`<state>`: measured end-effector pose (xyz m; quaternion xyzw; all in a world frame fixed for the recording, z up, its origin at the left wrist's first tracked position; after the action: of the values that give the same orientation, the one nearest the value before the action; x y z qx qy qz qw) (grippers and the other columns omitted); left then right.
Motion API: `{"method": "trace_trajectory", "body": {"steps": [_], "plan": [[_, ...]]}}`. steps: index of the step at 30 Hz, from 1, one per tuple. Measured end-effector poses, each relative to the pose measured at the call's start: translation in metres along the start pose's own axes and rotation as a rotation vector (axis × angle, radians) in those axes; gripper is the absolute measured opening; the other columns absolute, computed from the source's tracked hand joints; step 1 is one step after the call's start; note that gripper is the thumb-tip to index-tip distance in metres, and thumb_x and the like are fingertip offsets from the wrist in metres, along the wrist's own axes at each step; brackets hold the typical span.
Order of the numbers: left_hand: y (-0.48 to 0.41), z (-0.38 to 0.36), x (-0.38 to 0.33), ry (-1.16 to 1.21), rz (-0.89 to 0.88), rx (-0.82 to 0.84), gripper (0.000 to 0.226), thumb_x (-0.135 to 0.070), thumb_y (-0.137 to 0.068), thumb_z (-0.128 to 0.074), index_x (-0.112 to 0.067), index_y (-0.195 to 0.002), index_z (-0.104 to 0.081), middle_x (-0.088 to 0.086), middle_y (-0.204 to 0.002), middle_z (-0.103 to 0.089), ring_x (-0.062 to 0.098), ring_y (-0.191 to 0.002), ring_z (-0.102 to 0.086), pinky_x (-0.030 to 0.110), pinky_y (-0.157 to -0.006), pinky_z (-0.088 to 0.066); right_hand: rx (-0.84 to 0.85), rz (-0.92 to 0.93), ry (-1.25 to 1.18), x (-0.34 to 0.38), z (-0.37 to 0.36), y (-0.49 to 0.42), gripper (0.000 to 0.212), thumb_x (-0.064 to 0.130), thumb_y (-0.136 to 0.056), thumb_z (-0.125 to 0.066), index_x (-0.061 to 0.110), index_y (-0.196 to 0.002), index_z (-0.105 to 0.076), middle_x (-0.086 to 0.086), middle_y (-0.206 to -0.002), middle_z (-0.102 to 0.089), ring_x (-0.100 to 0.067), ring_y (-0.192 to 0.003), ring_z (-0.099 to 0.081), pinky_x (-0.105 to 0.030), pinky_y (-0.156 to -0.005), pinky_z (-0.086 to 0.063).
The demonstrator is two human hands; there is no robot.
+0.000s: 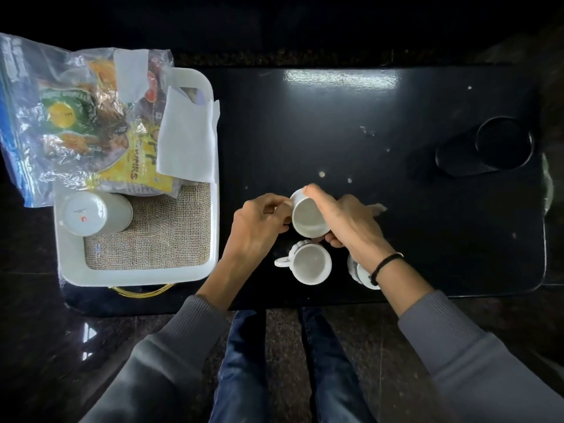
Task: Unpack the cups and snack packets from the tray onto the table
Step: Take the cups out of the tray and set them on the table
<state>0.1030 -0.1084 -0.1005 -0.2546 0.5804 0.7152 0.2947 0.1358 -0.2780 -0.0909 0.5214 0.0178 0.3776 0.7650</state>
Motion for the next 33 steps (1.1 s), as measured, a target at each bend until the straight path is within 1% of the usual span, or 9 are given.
{"method": "trace_trajectory", "body": {"steps": [9, 15, 17, 19, 21, 25, 27, 30, 33], "plan": [[-0.005, 0.0, -0.001, 0.012, -0.014, -0.007, 0.02, -0.026, -0.098, -0.062, -0.019, -0.105, -0.079, -0.002, -0.095, -0.08, 0.009, -0.09, -0.077, 0.031, -0.084, -0.064, -0.036, 0.074, 0.11, 0.01, 0.001, -0.006, 0.092, 0.087, -0.078, -0.037, 0.005, -0.108, -0.067, -0.016, -0.101, -0.072, -0.004, -0.03, -0.058, -0.022, -0.045, -0.042], [-0.008, 0.001, -0.002, 0.011, -0.01, -0.014, 0.021, -0.028, -0.099, -0.062, -0.017, -0.103, -0.08, -0.002, -0.091, -0.08, 0.01, -0.088, -0.077, 0.033, -0.085, -0.064, -0.085, 0.138, 0.253, 0.02, 0.01, -0.002, 0.074, 0.077, -0.09, -0.034, 0.01, -0.089, -0.068, -0.011, -0.083, -0.073, -0.001, -0.03, -0.057, -0.02, -0.042, -0.041], [-0.006, 0.002, -0.004, -0.02, -0.01, -0.005, 0.022, -0.03, -0.099, -0.062, -0.018, -0.104, -0.079, -0.002, -0.092, -0.079, 0.013, -0.089, -0.076, 0.036, -0.087, -0.063, -0.134, 0.169, 0.359, 0.026, 0.015, 0.003, 0.072, 0.076, -0.091, -0.034, 0.011, -0.095, -0.066, -0.012, -0.09, -0.073, -0.009, -0.055, -0.07, -0.022, -0.051, -0.051], [-0.004, 0.006, -0.008, -0.078, -0.027, -0.015, 0.023, -0.033, -0.1, -0.06, -0.019, -0.108, -0.078, -0.006, -0.092, -0.077, 0.012, -0.09, -0.074, 0.037, -0.089, -0.061, -0.211, 0.21, 0.449, 0.034, 0.02, 0.009, 0.07, 0.074, -0.091, -0.039, 0.01, -0.105, -0.063, -0.014, -0.102, -0.071, -0.03, -0.089, -0.07, -0.042, -0.075, -0.059], [0.0, 0.012, -0.012, -0.141, -0.057, -0.042, 0.024, -0.034, -0.1, -0.059, -0.021, -0.111, -0.076, -0.01, -0.093, -0.075, 0.008, -0.091, -0.071, 0.029, -0.087, -0.058, -0.247, 0.243, 0.484, 0.045, 0.022, 0.017, 0.066, 0.072, -0.092, -0.044, 0.01, -0.108, -0.061, -0.013, -0.106, -0.069, -0.036, -0.097, -0.067, -0.05, -0.081, -0.058], [0.008, 0.031, -0.021, -0.167, -0.123, -0.069, 0.023, -0.031, -0.1, -0.061, -0.02, -0.117, -0.073, -0.009, -0.104, -0.074, -0.003, -0.091, -0.064, 0.001, -0.077, -0.045, -0.257, 0.317, 0.501, 0.07, 0.014, 0.035, 0.055, 0.066, -0.092, -0.051, 0.015, -0.107, -0.064, -0.007, -0.103, -0.07, -0.032, -0.098, -0.067, -0.048, -0.079, -0.059], [0.013, 0.044, -0.023, -0.16, -0.146, -0.089, 0.024, -0.03, -0.099, -0.063, -0.019, -0.119, -0.072, -0.009, -0.106, -0.074, -0.005, -0.092, -0.063, -0.003, -0.075, -0.043, -0.253, 0.374, 0.498, 0.085, 0.003, 0.042, 0.049, 0.064, -0.093, -0.053, 0.018, -0.103, -0.066, -0.004, -0.099, -0.07, -0.029, -0.095, -0.068, -0.044, -0.077, -0.059], [0.022, 0.072, -0.027, -0.207, -0.205, -0.169, 0.023, -0.028, -0.098, -0.064, -0.02, -0.118, -0.072, -0.01, -0.11, -0.075, 0.002, -0.102, -0.066, 0.001, -0.079, -0.042, -0.207, 0.487, 0.484, 0.106, -0.025, 0.051, 0.039, 0.06, -0.093, -0.055, 0.022, -0.097, -0.065, 0.001, -0.091, -0.071, -0.026, -0.092, -0.067, -0.038, -0.074, -0.057], [0.034, 0.11, -0.026, -0.278, -0.252, -0.303, 0.022, -0.025, -0.097, -0.064, -0.021, -0.117, -0.072, -0.008, -0.114, -0.073, 0.011, -0.108, -0.064, 0.021, -0.086, -0.047, -0.097, 0.599, 0.473, 0.127, -0.063, 0.06, 0.028, 0.053, -0.095, -0.057, 0.026, -0.097, -0.063, 0.01, -0.079, -0.07, -0.019, -0.091, -0.064, -0.025, -0.057, -0.045]]}}
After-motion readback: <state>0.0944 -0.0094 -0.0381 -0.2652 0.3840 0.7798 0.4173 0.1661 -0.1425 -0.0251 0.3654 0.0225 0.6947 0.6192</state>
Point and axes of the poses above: each hand's wrist, its own y-axis away from the middle knuckle, its own z-axis out of the back of the hand, x = y × z, the point moved 5 cm from there along -y, towards the middle knuckle
